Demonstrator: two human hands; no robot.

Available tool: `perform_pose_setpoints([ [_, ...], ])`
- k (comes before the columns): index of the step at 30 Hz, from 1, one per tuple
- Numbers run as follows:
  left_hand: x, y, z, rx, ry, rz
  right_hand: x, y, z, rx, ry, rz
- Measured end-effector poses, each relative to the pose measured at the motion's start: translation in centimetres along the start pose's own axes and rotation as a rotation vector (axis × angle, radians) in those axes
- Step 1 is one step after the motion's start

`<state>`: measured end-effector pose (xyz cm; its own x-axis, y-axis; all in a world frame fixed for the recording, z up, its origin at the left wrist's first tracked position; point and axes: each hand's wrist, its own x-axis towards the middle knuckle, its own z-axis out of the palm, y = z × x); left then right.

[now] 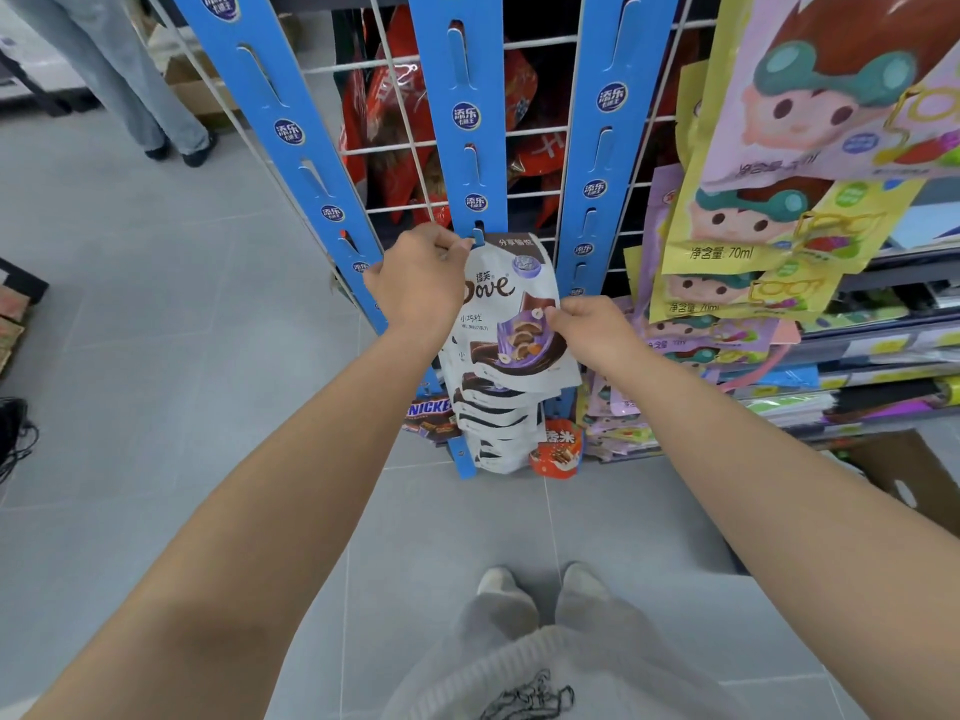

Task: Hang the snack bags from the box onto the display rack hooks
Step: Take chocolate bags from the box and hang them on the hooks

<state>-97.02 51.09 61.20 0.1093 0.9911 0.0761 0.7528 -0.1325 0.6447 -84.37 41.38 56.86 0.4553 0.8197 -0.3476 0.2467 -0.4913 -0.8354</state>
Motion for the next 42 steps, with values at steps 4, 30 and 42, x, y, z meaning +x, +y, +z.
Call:
perform_pose_setpoints([
  [4, 0.0, -0.6, -0.4, -0.006, 0.011, 0.047, -0.4, -0.3, -0.6, 0.044, 0.328, -0.142],
  [30, -12.5, 9.2, 16.2, 0.421, -0.863, 0.223, -8.8, 16.9, -14.1, 0.436, 0.324, 0.214],
  [42, -25.6, 21.2, 38.9, 0.534, -1.012, 0.391, -13.4, 39.7, -33.8, 0.533, 0.494, 0.619],
])
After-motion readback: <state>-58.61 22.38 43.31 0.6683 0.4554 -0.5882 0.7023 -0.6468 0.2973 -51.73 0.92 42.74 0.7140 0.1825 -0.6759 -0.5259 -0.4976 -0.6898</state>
